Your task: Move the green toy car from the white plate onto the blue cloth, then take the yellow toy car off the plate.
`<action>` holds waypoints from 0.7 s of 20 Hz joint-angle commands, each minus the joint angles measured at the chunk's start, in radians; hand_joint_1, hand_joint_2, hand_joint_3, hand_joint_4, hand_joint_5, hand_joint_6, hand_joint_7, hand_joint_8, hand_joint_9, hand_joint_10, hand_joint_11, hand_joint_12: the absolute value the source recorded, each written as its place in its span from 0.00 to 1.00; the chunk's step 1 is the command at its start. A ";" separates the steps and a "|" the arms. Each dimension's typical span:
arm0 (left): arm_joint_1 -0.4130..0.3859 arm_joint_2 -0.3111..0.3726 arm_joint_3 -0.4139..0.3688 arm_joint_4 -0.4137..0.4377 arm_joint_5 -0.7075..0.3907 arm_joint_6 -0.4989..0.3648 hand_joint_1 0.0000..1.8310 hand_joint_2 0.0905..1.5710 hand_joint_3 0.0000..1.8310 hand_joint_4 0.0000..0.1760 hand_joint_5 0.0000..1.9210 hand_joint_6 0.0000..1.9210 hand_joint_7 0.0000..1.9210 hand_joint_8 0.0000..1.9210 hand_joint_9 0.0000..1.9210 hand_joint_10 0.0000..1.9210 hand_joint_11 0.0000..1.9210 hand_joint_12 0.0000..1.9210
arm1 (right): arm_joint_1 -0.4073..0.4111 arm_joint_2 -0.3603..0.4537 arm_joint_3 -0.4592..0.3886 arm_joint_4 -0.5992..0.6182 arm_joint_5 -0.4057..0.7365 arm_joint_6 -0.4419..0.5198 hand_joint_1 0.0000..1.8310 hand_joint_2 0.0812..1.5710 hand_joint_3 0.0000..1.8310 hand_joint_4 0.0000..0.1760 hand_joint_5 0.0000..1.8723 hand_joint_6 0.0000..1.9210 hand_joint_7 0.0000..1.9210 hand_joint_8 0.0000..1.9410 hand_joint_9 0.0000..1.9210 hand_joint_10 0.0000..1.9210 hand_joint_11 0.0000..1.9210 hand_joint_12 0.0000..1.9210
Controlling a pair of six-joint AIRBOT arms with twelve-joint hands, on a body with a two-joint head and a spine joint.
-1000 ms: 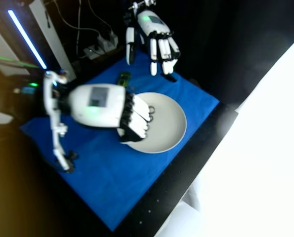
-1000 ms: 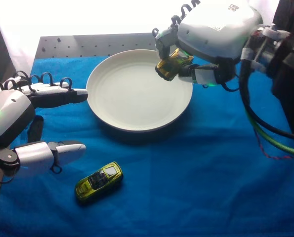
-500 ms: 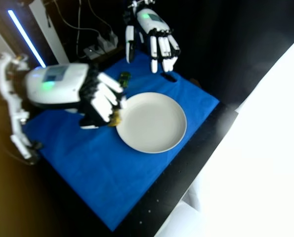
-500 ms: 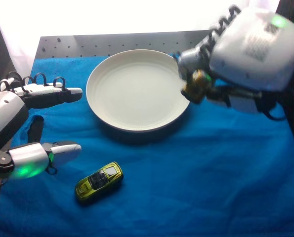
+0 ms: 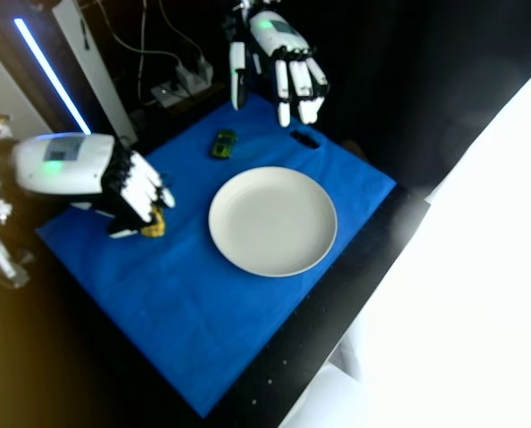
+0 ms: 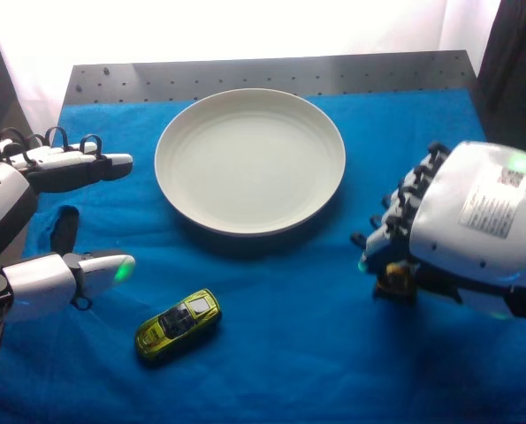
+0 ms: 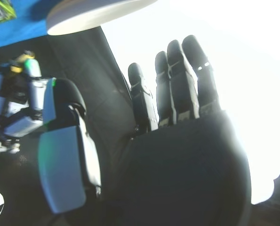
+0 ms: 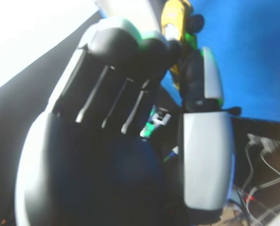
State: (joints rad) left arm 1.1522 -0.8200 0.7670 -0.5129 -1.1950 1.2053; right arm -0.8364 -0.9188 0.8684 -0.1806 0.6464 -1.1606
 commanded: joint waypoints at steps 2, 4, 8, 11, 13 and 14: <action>-0.005 0.000 -0.003 0.022 -0.125 -0.005 0.37 0.65 0.00 0.81 0.26 0.00 0.19 0.00 0.20 0.00 0.00 0.67 | -0.010 -0.010 0.003 0.005 0.118 0.002 0.77 0.66 0.00 0.00 0.57 0.37 0.55 0.46 0.54 0.58 0.52 0.71; -0.005 0.000 -0.004 0.019 -0.127 -0.005 0.37 0.65 0.00 0.76 0.26 0.00 0.20 0.00 0.21 0.01 0.01 0.67 | -0.021 -0.023 0.008 0.006 0.113 0.012 0.71 0.65 0.00 0.00 0.58 0.40 0.59 0.44 0.49 0.53 0.40 0.73; -0.002 -0.001 -0.004 0.016 -0.132 -0.005 0.36 0.64 0.00 0.94 0.26 0.00 0.19 0.00 0.21 0.00 0.02 0.63 | -0.021 -0.024 0.006 0.019 0.118 0.016 0.43 0.51 0.00 0.00 0.11 0.06 0.13 0.08 0.04 0.28 0.00 0.66; 0.000 0.000 -0.005 0.015 -0.144 -0.005 0.37 0.64 0.00 0.81 0.27 0.00 0.20 0.00 0.21 0.00 0.01 0.66 | -0.022 0.016 -0.017 0.051 0.199 0.019 0.29 0.53 0.01 0.00 0.07 0.02 0.08 0.02 0.00 0.13 0.00 0.61; 0.003 0.002 -0.005 0.014 -0.155 -0.010 0.36 0.65 0.00 0.76 0.28 0.00 0.21 0.00 0.22 0.01 0.01 0.69 | -0.022 0.038 -0.025 0.067 0.270 0.019 0.22 0.64 0.04 0.00 0.10 0.09 0.12 0.03 0.00 0.21 0.00 0.75; 0.007 0.005 -0.005 0.014 -0.165 -0.014 0.36 0.65 0.00 0.76 0.28 0.00 0.21 0.00 0.22 0.01 0.01 0.69 | -0.022 0.048 -0.026 0.085 0.311 0.019 0.22 0.64 0.04 0.00 0.10 0.09 0.12 0.03 0.00 0.21 0.00 0.75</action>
State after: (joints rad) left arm 1.1648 -0.8200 0.7620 -0.5243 -1.2274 1.1969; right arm -0.8654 -0.8658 0.8452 -0.0929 0.8162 -1.1408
